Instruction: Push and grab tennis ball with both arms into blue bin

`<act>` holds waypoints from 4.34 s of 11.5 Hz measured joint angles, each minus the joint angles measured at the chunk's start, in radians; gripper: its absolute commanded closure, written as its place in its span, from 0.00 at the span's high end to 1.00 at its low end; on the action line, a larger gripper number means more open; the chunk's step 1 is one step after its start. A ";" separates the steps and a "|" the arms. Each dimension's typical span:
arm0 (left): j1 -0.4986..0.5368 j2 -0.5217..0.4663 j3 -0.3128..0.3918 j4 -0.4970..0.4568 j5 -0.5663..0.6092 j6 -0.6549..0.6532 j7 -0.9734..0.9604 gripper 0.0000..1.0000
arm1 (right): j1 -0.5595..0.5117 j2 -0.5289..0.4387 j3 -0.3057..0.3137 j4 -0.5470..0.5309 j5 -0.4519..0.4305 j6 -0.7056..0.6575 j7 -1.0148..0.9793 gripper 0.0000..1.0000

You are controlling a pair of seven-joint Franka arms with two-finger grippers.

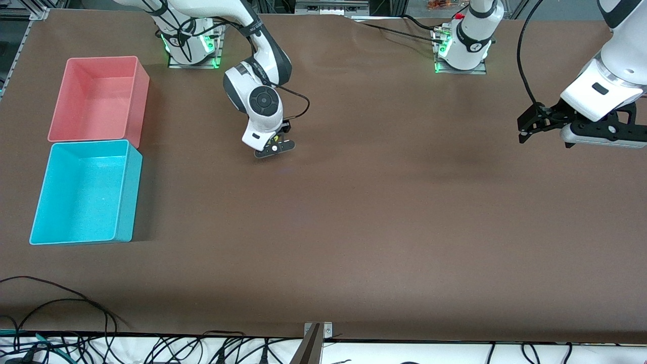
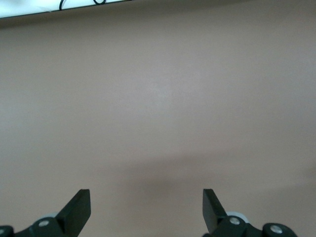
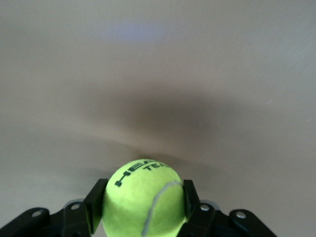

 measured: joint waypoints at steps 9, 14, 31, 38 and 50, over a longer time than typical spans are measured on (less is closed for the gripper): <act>0.061 0.043 -0.070 0.080 -0.047 -0.037 0.001 1.00 | -0.013 -0.032 -0.387 0.392 -0.054 -0.359 -0.412 0.23; 0.057 0.046 -0.077 0.082 -0.048 -0.039 0.001 1.00 | -0.167 -0.023 -0.522 0.392 -0.034 -0.457 -0.747 0.23; 0.060 0.046 -0.076 0.087 -0.049 -0.105 0.001 1.00 | -0.645 0.273 -0.510 0.378 0.338 -0.569 -1.408 1.00; 0.061 0.046 -0.076 0.087 -0.049 -0.112 0.001 1.00 | -0.644 0.261 -0.512 0.536 0.341 -0.742 -1.357 1.00; 0.068 0.046 -0.075 0.092 -0.049 -0.116 0.001 1.00 | -0.511 0.202 -0.523 0.923 0.207 -0.869 -0.743 1.00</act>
